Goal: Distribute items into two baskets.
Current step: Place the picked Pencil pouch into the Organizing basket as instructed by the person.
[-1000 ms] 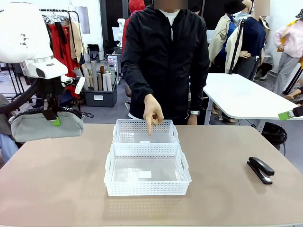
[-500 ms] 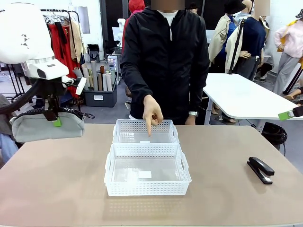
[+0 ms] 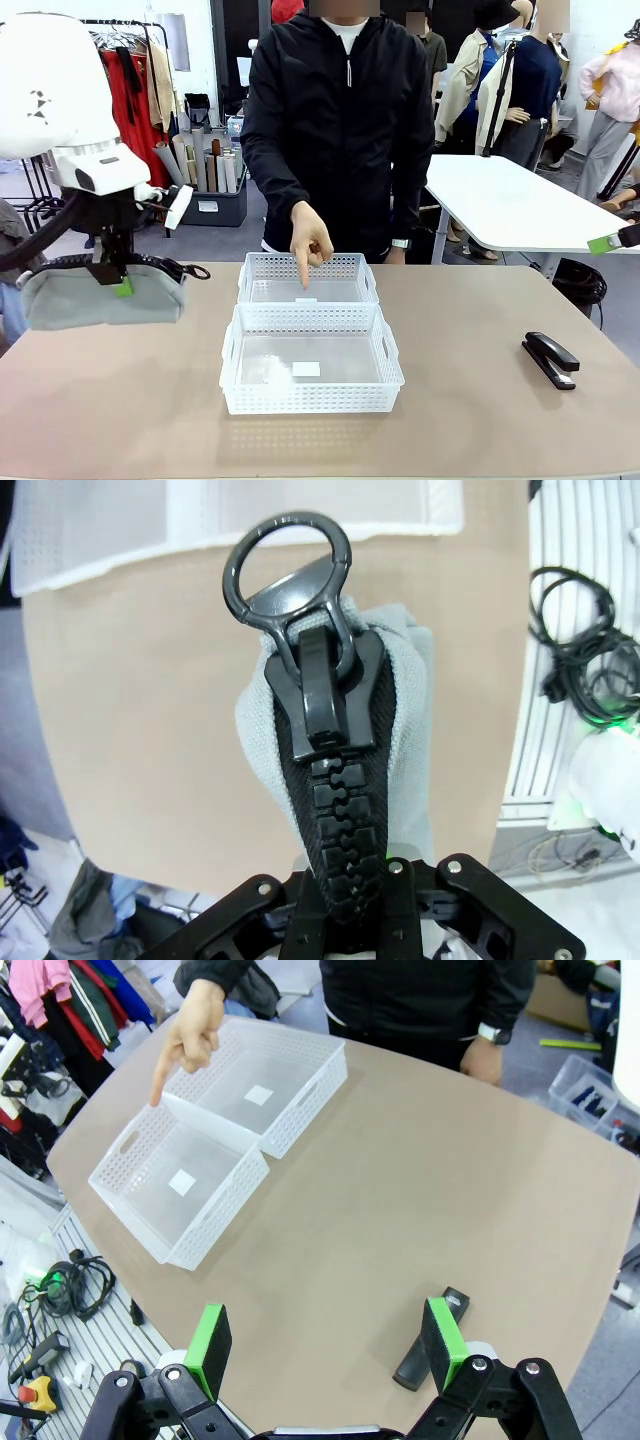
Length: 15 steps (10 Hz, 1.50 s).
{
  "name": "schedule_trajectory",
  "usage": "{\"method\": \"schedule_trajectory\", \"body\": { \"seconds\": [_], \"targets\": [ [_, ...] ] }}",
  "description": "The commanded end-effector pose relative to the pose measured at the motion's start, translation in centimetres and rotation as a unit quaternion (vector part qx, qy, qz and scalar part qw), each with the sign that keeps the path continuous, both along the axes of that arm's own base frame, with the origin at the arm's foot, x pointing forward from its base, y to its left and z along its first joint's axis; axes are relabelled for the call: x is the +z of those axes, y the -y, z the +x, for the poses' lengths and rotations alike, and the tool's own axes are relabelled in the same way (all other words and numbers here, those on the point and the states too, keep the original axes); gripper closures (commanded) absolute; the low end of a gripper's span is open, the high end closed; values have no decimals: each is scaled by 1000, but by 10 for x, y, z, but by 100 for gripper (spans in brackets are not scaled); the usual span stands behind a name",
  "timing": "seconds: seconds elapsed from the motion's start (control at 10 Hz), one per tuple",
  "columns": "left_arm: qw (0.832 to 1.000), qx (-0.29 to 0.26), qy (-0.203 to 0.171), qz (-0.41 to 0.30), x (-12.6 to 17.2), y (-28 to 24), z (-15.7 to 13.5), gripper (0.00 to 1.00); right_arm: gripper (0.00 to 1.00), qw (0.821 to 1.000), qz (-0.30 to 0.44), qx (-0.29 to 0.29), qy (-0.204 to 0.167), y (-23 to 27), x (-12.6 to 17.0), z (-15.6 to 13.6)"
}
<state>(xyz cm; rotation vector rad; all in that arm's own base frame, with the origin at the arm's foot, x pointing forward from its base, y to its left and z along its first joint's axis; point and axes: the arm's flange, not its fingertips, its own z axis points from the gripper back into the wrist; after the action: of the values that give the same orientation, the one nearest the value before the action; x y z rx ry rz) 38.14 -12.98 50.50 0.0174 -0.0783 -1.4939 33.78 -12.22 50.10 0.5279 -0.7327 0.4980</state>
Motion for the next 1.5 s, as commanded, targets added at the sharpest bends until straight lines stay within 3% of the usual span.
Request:
{"method": "schedule_trajectory", "body": {
  "seconds": [0.0, 0.7, 1.0, 1.4],
  "targets": [
    [1000, 1, 3, -12, -6, 14, -20, 100, 0, 1000, 2, 2, 3, 0, 1, -1],
    [999, -14, -17, -33, -6, 91, -35, 100, 0, 1000, 2, 2, 3, 0, 1, -1],
    [999, 19, -4, -30, -4, 125, -24, 100, 0, 1000, 2, 2, 3, 0, 1, -1],
    [999, 14, 21, -41, -8, 166, -8, 100, 0, 1000, 2, 2, 3, 0, 1, -1]
  ]
}}
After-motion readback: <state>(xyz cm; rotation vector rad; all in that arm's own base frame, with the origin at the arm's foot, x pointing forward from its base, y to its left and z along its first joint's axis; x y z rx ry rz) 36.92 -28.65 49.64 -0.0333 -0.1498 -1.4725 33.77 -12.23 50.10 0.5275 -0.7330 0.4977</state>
